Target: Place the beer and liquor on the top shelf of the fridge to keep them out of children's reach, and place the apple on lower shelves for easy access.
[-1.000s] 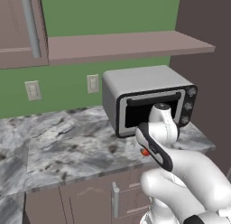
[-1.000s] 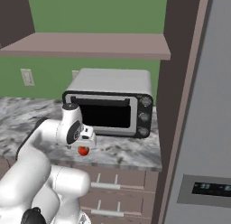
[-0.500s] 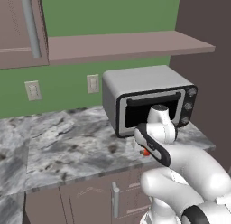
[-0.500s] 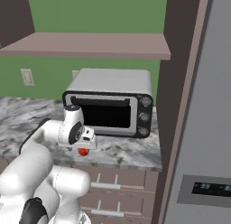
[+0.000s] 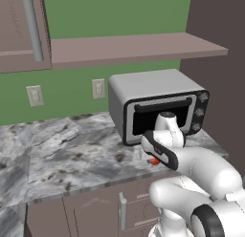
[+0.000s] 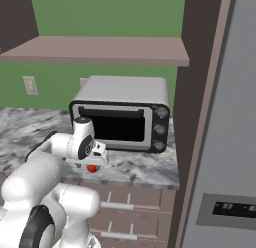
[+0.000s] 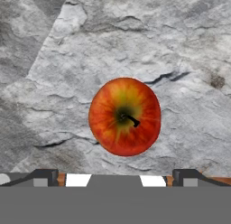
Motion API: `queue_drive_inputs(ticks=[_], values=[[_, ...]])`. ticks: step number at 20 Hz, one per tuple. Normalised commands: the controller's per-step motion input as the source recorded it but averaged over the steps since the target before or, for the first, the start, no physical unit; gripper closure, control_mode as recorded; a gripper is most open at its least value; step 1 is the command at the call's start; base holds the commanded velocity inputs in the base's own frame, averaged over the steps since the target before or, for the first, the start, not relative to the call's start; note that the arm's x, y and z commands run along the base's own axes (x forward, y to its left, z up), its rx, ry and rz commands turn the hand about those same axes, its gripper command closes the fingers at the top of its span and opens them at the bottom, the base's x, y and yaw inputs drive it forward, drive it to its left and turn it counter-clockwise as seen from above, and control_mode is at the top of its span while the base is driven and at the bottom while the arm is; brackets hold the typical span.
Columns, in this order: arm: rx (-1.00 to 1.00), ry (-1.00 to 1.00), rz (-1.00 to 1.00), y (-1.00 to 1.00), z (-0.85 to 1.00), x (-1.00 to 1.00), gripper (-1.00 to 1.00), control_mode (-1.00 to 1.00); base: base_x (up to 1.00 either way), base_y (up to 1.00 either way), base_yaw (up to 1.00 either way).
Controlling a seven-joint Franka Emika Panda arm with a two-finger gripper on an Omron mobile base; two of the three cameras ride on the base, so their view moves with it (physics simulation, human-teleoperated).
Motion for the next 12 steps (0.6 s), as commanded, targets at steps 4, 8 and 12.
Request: queue_drive_inputs(ticks=[4, 8, 12], values=[[0.0, 0.01, 0.0, -0.01, -0.13, 0.1, -1.0, -1.0, 0.0, 0.0, 0.0], [0.0, 0.0, 0.0, -0.01, -0.09, 0.12, -1.0, -1.0, 0.0, 0.0, 0.0], [0.0, 0.0, 0.0, 0.0, -0.04, 0.16, -1.0, -1.0, 0.0, 0.0, 0.0]])
